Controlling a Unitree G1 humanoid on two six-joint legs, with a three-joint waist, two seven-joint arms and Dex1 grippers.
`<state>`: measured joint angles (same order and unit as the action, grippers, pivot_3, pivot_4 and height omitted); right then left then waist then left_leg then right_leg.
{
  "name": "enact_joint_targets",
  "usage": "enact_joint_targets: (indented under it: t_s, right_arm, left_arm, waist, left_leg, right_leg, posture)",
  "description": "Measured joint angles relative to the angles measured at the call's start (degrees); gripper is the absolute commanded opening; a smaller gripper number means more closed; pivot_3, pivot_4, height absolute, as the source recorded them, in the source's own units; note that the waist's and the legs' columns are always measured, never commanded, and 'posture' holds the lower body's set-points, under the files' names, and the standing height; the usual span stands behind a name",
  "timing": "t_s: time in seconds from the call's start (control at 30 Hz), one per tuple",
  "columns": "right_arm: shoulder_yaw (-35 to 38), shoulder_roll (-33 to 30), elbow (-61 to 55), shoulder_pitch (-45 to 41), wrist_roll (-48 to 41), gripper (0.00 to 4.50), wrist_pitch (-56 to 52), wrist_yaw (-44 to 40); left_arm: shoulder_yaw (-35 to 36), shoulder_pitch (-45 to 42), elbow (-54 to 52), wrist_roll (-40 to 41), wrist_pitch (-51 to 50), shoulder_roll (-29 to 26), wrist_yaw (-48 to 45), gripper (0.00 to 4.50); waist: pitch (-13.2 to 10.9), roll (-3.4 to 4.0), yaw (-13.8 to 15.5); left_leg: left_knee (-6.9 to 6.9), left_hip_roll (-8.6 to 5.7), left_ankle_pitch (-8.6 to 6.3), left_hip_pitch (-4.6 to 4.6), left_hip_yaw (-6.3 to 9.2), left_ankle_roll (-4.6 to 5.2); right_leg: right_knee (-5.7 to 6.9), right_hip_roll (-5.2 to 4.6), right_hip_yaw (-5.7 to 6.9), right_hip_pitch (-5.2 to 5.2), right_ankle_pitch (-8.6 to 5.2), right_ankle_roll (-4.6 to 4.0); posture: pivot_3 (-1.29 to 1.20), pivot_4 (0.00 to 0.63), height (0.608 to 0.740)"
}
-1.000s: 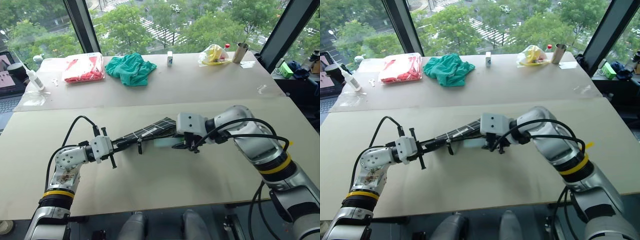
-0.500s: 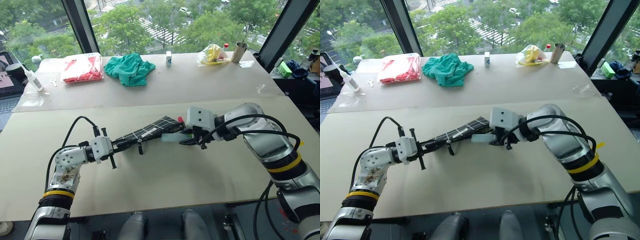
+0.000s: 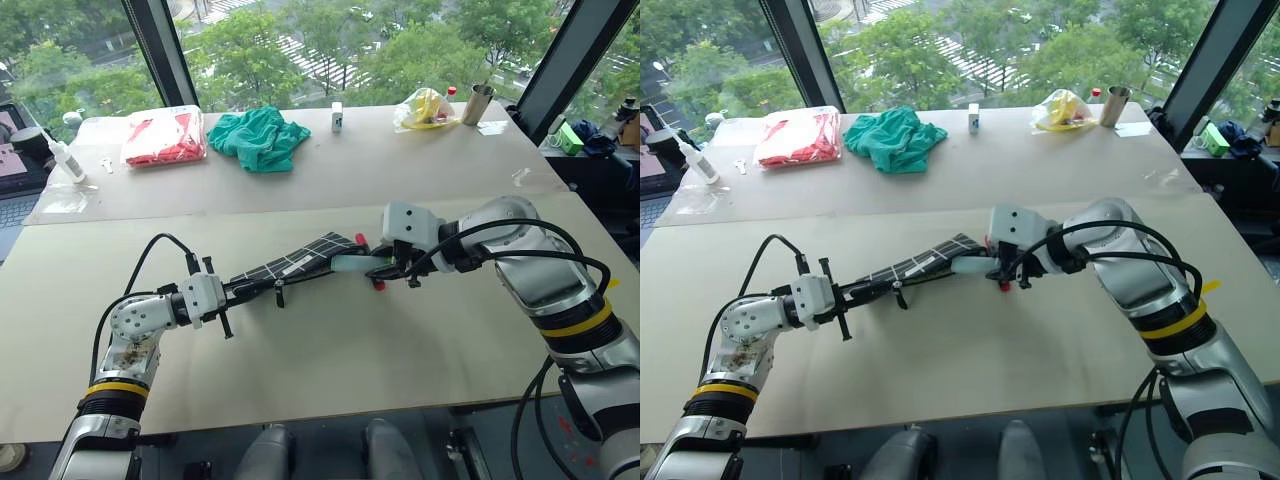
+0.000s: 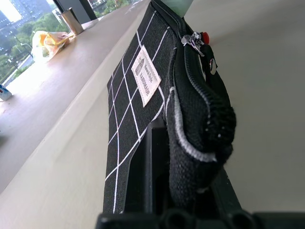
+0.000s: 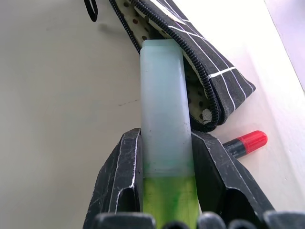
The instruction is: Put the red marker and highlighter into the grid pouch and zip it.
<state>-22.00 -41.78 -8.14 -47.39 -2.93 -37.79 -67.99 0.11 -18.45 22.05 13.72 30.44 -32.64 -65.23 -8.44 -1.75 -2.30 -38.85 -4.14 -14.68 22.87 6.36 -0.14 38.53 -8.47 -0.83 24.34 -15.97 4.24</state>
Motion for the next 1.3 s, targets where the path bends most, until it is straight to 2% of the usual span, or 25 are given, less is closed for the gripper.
enact_joint_targets:
  t_s: [0.23, 0.43, 0.73, 0.8, 0.87, 0.9, 1.0, 1.07, 1.13, 1.3]
  right_arm:
    - [-6.2, 7.7, 1.2, -3.7, 2.5, 1.06, 0.0, 1.3]
    - [-11.4, 9.1, 2.7, -5.1, 6.7, 1.06, 3.6, 1.6]
    - [-14.2, 13.7, 10.2, -7.5, 14.8, 1.06, 13.1, 5.5]
    - [-14.2, 14.2, 10.6, -7.4, 15.2, 2.07, 14.6, 5.7]
    - [-13.6, 14.9, 10.7, -6.8, 15.0, 2.42, 14.9, 5.6]
    - [-13.2, 15.5, 10.7, -6.4, 14.6, 2.94, 14.8, 5.5]
    - [-11.4, 15.9, 10.2, -5.8, 12.3, 3.79, 11.1, 4.5]
    - [-9.3, 15.1, 9.1, -5.8, 10.4, 3.79, 8.1, 3.3]
    - [-5.6, 11.7, 6.7, -5.1, 6.1, 3.79, 5.9, 0.1]
    - [8.8, 1.3, 2.2, -1.0, -3.4, 3.79, 2.1, -4.2]
  left_arm:
    - [0.0, 0.0, 0.0, 0.0, 0.0, 0.1, -0.1, 0.00]
    - [0.0, 0.0, 0.1, 0.0, 0.0, 0.1, -0.5, 0.00]
    - [0.0, 0.0, 0.5, -0.1, -0.1, 0.4, -0.2, 0.00]
    - [0.0, 0.0, 0.5, -0.1, -0.1, 0.4, -0.1, 0.00]
    - [0.0, 0.0, 0.4, -0.1, 0.0, 0.4, -0.1, 0.00]
    - [0.0, 0.0, 0.4, -0.1, 0.0, 0.5, -0.1, 0.00]
    - [-0.1, 0.0, 0.4, -0.1, 0.0, 0.5, -0.1, 0.00]
    - [0.0, -0.1, 0.2, 0.0, 0.0, 0.6, 0.0, 0.00]
    - [0.0, -0.1, 0.1, 0.0, 0.0, 0.6, 0.1, 0.00]
    - [0.9, 0.4, 0.1, 1.0, -1.0, 0.9, 2.0, 0.00]
  waist:
    - [0.0, 0.00, -0.2]
    - [0.0, 0.00, 0.1]
    - [0.0, 0.00, -0.3]
    - [0.0, 0.00, -0.3]
    - [0.0, 0.00, -0.3]
    - [0.0, 0.00, -0.3]
    - [0.0, 0.00, -0.2]
    - [0.0, 0.00, -0.2]
    - [0.0, 0.00, 0.1]
    - [0.0, 0.00, 0.2]
  left_leg:
    - [0.01, 0.01, 0.02, 0.01, 0.02, -0.04]
    - [-0.05, -0.02, 0.03, 0.02, 0.03, -0.05]
    - [-0.01, -0.01, 0.04, 0.00, 0.03, -0.08]
    - [-0.02, -0.01, 0.05, 0.00, 0.03, -0.08]
    - [-0.02, -0.01, 0.05, 0.00, 0.04, -0.08]
    - [-0.02, -0.01, 0.05, 0.00, 0.03, -0.08]
    - [-0.03, -0.02, 0.05, 0.01, 0.04, -0.08]
    - [-0.03, -0.02, 0.04, 0.00, 0.05, -0.08]
    - [-0.04, -0.03, 0.04, 0.04, 0.08, -0.07]
    - [0.00, -0.01, -0.04, -0.01, 0.05, 0.06]
  right_leg:
    - [0.03, 0.00, 0.00, 0.03, 0.00, 0.00]
    - [0.02, -0.01, 0.00, 0.01, 0.00, 0.00]
    - [0.08, 0.00, 0.01, 0.06, 0.00, 0.00]
    - [0.07, 0.00, 0.01, 0.05, 0.00, 0.00]
    - [0.08, 0.00, 0.01, 0.04, 0.00, 0.00]
    - [0.07, 0.00, 0.01, 0.04, 0.00, 0.00]
    - [0.06, 0.00, 0.00, 0.03, 0.00, 0.00]
    - [0.07, 0.00, 0.01, 0.02, 0.00, 0.00]
    - [0.01, -0.01, 0.02, 0.00, 0.00, 0.00]
    - [-0.02, -0.01, 0.02, -0.04, 0.00, 0.00]
  posture:
    - [0.00, 0.150, 0.740]
    - [0.00, 0.150, 0.740]
    - [0.00, 0.150, 0.740]
    - [0.00, 0.150, 0.740]
    - [0.00, 0.150, 0.740]
    - [0.00, 0.150, 0.740]
    - [0.00, 0.150, 0.740]
    - [0.00, 0.150, 0.740]
    - [0.00, 0.150, 0.740]
    - [0.00, 0.150, 0.740]
